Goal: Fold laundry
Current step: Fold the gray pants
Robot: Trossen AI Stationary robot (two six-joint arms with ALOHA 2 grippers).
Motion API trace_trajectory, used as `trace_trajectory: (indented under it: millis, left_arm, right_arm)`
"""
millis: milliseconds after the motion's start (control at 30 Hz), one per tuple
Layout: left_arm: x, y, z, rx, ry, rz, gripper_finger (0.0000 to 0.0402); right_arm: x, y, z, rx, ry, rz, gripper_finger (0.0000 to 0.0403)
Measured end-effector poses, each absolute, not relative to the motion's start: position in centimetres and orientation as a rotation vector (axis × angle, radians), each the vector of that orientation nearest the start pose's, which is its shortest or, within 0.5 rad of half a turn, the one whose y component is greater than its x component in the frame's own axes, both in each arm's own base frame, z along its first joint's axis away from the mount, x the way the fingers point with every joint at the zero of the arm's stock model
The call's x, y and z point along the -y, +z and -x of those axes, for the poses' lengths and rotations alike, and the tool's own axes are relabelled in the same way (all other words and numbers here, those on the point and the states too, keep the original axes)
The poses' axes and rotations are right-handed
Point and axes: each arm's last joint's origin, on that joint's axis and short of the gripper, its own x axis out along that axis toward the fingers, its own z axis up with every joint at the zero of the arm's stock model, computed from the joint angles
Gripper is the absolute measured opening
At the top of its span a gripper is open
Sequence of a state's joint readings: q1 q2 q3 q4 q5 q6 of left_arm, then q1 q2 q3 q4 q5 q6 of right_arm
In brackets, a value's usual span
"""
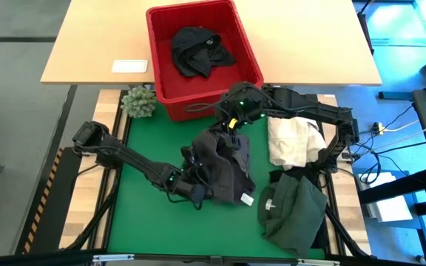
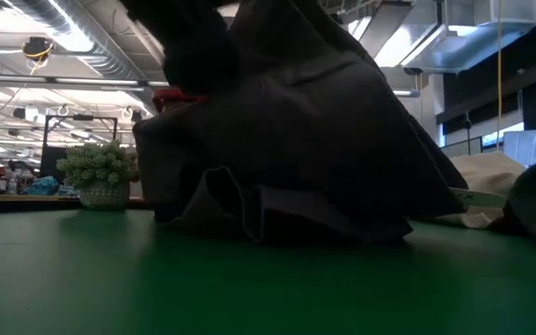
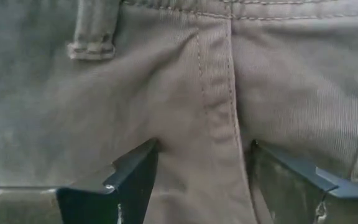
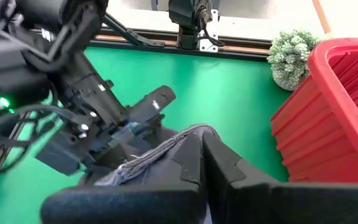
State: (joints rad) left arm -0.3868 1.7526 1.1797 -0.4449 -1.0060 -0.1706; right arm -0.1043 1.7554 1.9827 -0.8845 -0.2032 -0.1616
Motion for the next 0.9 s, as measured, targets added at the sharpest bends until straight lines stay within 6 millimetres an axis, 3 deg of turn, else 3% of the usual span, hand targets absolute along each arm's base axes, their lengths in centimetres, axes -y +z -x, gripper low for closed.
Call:
trace_trajectory:
  millis: [233, 533, 700, 900]
  left_arm:
    - [11.0, 20.3, -33.4, -0.696, 0.751, -0.607, 0.0189]
    - [11.2, 20.4, -33.3, -0.690, 0.773, -0.660, 0.0019]
    - [12.4, 20.9, -32.7, -0.681, 0.733, -0.708, 0.0004]
    - [14.6, 23.6, -30.3, -0.600, 0.695, -0.724, 0.0002]
  right_arm:
    - [3.3, 41.6, -36.7, -0.668, 0.148, 0.057, 0.0001]
    - [3.3, 41.5, -36.6, -0.680, 0.141, 0.075, 0.0001]
    - [3.4, 41.1, -36.2, -0.746, 0.119, 0.147, 0.0001]
    - [3.6, 39.9, -34.7, -0.952, 0.071, 0.230, 0.0018]
